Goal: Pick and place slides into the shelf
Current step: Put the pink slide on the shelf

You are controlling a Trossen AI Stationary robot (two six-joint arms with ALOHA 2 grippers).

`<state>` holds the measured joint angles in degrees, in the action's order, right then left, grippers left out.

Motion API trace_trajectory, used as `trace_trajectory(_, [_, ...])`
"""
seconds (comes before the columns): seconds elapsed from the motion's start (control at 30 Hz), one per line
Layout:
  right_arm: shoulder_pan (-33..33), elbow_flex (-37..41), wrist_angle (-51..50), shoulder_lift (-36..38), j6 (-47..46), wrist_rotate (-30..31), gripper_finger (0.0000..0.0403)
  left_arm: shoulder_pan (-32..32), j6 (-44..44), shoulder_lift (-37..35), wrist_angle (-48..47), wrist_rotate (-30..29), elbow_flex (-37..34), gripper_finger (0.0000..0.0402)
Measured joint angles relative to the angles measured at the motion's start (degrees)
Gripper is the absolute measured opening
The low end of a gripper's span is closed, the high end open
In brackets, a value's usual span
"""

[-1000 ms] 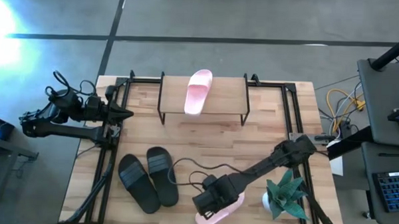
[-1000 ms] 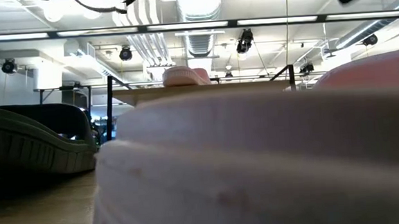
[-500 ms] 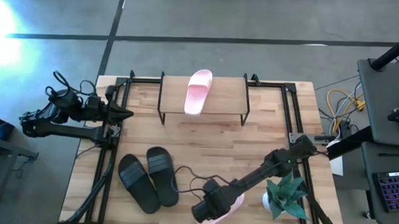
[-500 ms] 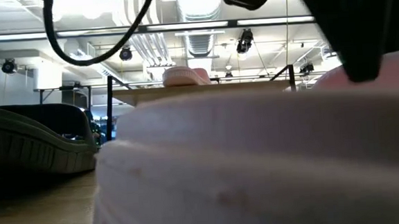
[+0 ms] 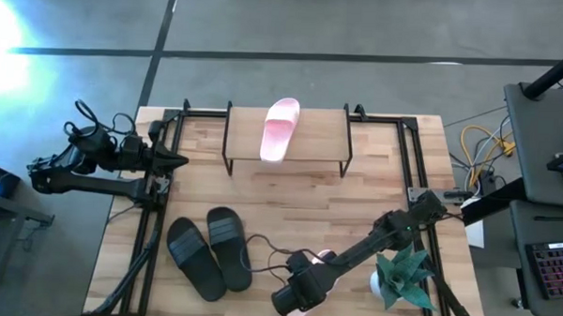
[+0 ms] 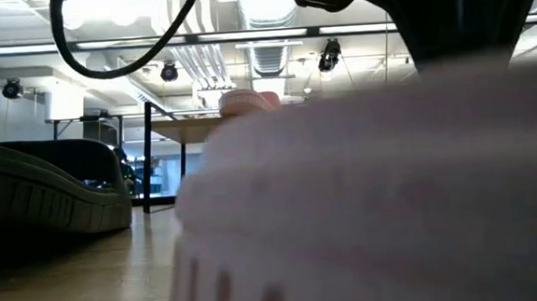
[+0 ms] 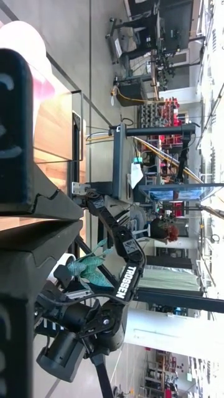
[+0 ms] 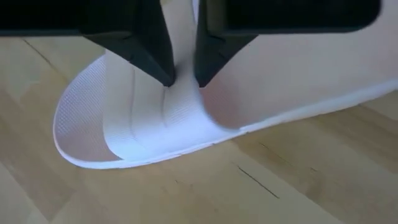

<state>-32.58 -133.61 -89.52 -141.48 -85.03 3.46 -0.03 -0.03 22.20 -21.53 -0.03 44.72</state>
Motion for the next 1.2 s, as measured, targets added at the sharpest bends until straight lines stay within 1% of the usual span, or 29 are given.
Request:
trace_trajectory(0.2, [0.35,3.72,-0.33,0.12,1.09,2.17,0.0017,0.01,0.00,0.00,0.00,0.01,0.01,0.0000])
trace_trajectory(0.33, [0.37,4.49,-0.33,0.14,1.29,5.07,0.0011,0.00,0.00,0.00,-0.01,0.00,0.01,0.0000])
trace_trajectory(0.43, [0.33,4.54,-0.39,0.72,1.29,8.82,0.0011,0.00,0.00,0.00,0.01,0.01,-0.01,0.0000])
trace_trajectory(0.53, [0.72,4.47,-0.88,1.49,2.01,14.43,0.0011,0.00,0.00,0.00,0.01,0.01,-0.01,0.0000])
trace_trajectory(0.7, [1.22,4.37,-0.62,4.74,4.52,19.34,0.0011,0.00,0.00,0.00,-0.01,0.01,0.00,0.0000])
trace_trajectory(0.9, [2.64,4.30,-0.45,8.49,9.35,26.36,0.0011,0.01,0.00,0.01,0.00,0.00,0.00,0.0000])
trace_trajectory(1.03, [3.80,4.27,-0.63,10.96,13.44,29.56,0.0011,0.02,0.00,0.00,0.01,0.00,0.01,0.0000])
trace_trajectory(1.2, [5.53,3.97,-0.45,13.18,20.41,35.62,0.0011,0.01,0.00,0.00,0.00,0.00,-0.01,0.0000])
